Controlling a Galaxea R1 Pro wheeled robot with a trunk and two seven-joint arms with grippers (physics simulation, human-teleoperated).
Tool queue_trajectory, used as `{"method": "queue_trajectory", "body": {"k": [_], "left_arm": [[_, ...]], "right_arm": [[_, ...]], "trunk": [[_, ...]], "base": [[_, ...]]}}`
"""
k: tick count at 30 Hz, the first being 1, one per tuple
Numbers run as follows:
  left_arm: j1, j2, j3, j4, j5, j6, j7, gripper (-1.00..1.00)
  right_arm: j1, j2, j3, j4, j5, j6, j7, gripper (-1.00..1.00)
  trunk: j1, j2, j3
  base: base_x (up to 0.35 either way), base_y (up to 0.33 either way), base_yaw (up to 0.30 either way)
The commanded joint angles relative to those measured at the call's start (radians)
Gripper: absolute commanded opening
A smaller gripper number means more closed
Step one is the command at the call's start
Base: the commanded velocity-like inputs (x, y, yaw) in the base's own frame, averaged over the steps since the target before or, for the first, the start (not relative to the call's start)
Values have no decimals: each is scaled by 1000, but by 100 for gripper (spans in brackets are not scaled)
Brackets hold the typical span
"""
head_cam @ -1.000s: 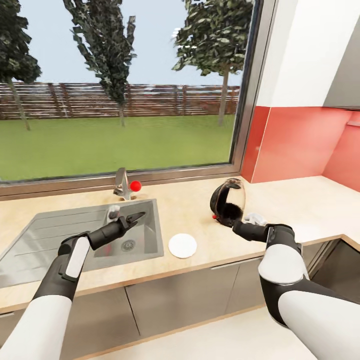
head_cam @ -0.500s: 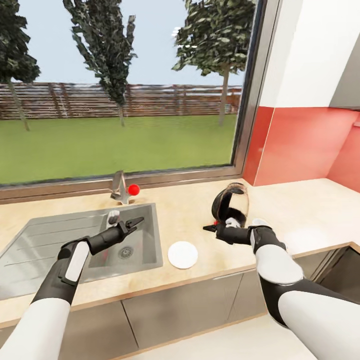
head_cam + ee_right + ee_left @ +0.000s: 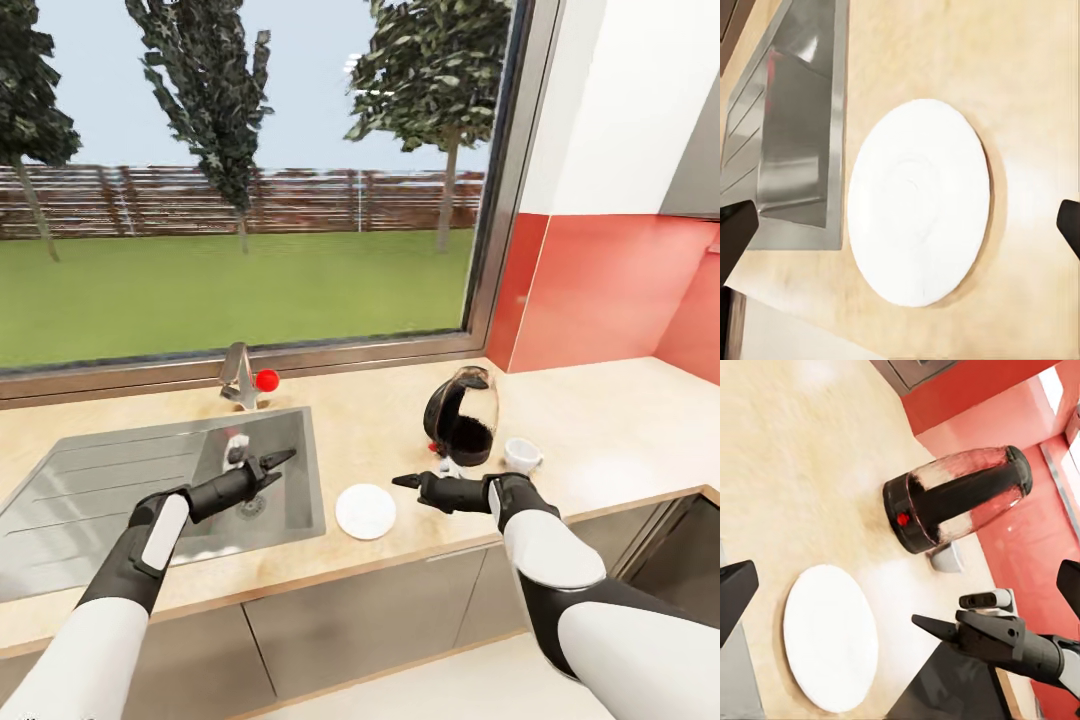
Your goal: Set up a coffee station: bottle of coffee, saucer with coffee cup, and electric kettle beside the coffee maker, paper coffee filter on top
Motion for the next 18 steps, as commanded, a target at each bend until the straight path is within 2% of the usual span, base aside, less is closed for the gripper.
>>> {"method": "queue_trajectory", "body": {"k": [1,8,18], "left_arm": [[-2,-1,3,15,3,6,-2,100],[-5,-10,7,59,7,7,-8,100],[-4,-11,6,63,8,8,-14,100]], "right_arm": [[0,1,-7,-3,6,5,5,100],[5,1,-8,-3,6,5,8,100],[6,1,-9,-1,6,4,10,100]], "trunk": [[1,-2,-2],[1,-2,-2],[1,-2,-2]], "base": [[0,0,0],[0,0,-16],[0,0,-222]]}}
